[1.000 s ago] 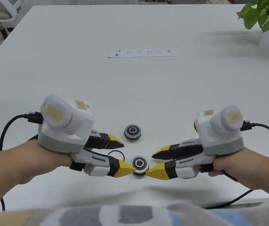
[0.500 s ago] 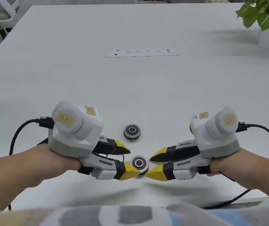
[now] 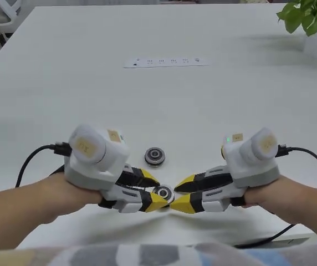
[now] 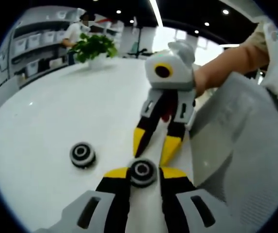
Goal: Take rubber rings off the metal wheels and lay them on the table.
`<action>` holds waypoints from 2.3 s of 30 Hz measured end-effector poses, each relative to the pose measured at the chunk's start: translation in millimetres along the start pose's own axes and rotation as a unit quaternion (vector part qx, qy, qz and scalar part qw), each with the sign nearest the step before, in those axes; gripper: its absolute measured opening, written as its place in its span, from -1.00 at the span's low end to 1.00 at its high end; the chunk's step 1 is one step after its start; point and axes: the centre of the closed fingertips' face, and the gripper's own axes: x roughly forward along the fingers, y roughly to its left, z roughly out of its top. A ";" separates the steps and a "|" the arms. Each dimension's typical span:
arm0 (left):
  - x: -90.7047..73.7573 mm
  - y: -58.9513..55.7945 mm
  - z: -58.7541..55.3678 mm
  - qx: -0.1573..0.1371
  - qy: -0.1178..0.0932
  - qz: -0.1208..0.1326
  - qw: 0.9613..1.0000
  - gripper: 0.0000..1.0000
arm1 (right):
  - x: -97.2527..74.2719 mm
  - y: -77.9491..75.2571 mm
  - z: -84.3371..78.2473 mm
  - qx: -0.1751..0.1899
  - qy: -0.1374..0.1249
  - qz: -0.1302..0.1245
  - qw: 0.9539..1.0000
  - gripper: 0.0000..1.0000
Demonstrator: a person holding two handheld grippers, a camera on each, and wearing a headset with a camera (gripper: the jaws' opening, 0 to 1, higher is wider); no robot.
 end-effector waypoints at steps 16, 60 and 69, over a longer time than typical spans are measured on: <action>3.6 0.3 -1.2 0.048 0.001 0.022 0.999 -0.72 | 2.8 -0.1 -0.2 -0.016 0.003 -0.002 1.000 -0.56; 6.3 1.0 0.2 0.055 -0.003 0.043 0.998 -0.74 | -10.4 -8.4 3.0 0.164 -0.056 0.002 0.985 -1.00; 6.5 1.6 0.3 0.054 -0.002 0.047 0.997 -0.74 | -8.3 -3.7 6.6 0.180 -0.061 0.007 0.982 -1.00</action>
